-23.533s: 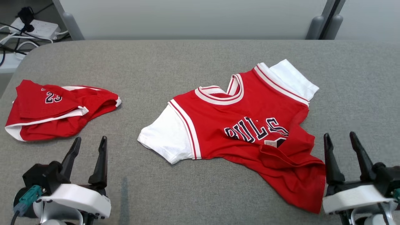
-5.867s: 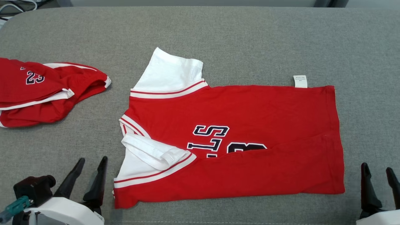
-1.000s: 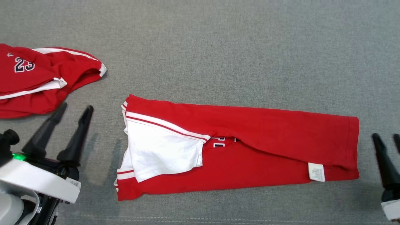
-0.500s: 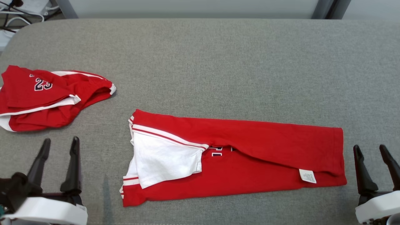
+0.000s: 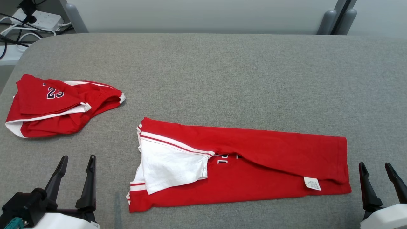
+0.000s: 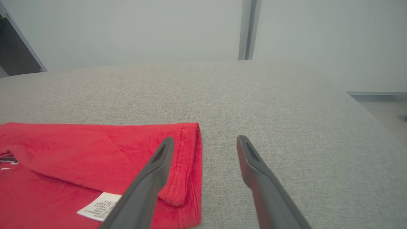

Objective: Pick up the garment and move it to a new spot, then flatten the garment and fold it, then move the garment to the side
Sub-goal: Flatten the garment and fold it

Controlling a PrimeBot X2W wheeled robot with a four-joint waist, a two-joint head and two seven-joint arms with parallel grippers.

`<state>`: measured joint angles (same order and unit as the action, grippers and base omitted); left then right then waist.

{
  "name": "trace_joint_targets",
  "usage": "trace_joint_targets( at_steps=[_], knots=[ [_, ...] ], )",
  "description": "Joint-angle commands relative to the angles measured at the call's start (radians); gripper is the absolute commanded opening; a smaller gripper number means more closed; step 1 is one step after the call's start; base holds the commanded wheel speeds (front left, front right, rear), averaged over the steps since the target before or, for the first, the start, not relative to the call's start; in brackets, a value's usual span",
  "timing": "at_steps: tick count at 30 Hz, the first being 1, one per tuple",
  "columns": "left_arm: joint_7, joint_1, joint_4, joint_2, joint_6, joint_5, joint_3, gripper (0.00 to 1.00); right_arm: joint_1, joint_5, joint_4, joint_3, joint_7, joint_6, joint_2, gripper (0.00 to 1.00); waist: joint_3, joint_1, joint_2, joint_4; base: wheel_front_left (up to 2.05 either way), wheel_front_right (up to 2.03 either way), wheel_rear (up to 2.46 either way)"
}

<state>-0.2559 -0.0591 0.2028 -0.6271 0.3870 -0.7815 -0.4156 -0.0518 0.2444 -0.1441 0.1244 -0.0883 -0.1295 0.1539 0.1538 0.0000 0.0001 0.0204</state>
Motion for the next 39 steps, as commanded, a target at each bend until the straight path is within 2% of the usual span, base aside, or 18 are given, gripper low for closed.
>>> trace_joint_targets(
  at_steps=[1, 7, 11, 20, 26, 27, 32, 39],
  knots=[
    [-0.005, 0.031, 0.014, -0.030, -0.004, 0.012, 0.041, 1.00, 0.010, -0.004, 0.024, -0.013, -0.003, -0.001, 0.016, 1.00, 0.001, 0.0000, -0.0001, -0.001, 0.00, 0.00, 0.00],
    [0.000, 0.040, 0.018, -0.026, -0.005, 0.013, 0.036, 1.00, 0.026, -0.007, 0.014, 0.000, 0.018, -0.001, 0.011, 1.00, 0.007, 0.0000, -0.0001, 0.001, 0.00, 0.00, 0.00],
    [0.006, 0.063, 0.026, -0.024, -0.012, 0.017, 0.028, 1.00, 0.074, -0.014, -0.042, 0.003, 0.071, -0.001, 0.013, 1.00, 0.030, 0.0000, -0.0001, 0.014, 0.00, 0.00, 0.00],
    [0.009, 0.138, 0.008, 0.003, -0.046, 0.031, -0.001, 1.00, 0.155, 0.026, -0.219, -0.048, 0.172, -0.001, 0.033, 1.00, 0.075, 0.0000, -0.0001, 0.070, 0.00, 0.00, 0.00],
    [0.006, 0.143, -0.008, 0.014, -0.054, 0.029, 0.001, 1.00, 0.163, 0.096, -0.255, -0.108, 0.229, -0.001, 0.046, 1.00, 0.083, 0.0000, -0.0001, 0.072, 0.00, 0.00, 0.00],
    [0.004, 0.145, -0.012, 0.017, -0.057, 0.030, 0.004, 1.00, 0.166, 0.134, -0.259, -0.117, 0.245, -0.001, 0.048, 0.00, 0.086, 0.0000, -0.0001, 0.069, 0.00, 0.00, 0.00],
    [0.002, 0.153, -0.016, 0.020, -0.065, 0.033, 0.008, 1.00, 0.161, 0.182, -0.259, -0.100, 0.258, -0.001, 0.069, 0.00, 0.091, 0.0000, -0.0001, 0.062, 0.00, 0.00, 0.00],
    [0.000, 0.155, -0.020, 0.024, -0.074, 0.035, 0.019, 1.00, 0.135, 0.175, -0.257, 0.099, 0.213, -0.001, 0.122, 0.00, 0.093, 0.0000, -0.0001, 0.048, 0.00, 0.00, 0.00]
  ],
)
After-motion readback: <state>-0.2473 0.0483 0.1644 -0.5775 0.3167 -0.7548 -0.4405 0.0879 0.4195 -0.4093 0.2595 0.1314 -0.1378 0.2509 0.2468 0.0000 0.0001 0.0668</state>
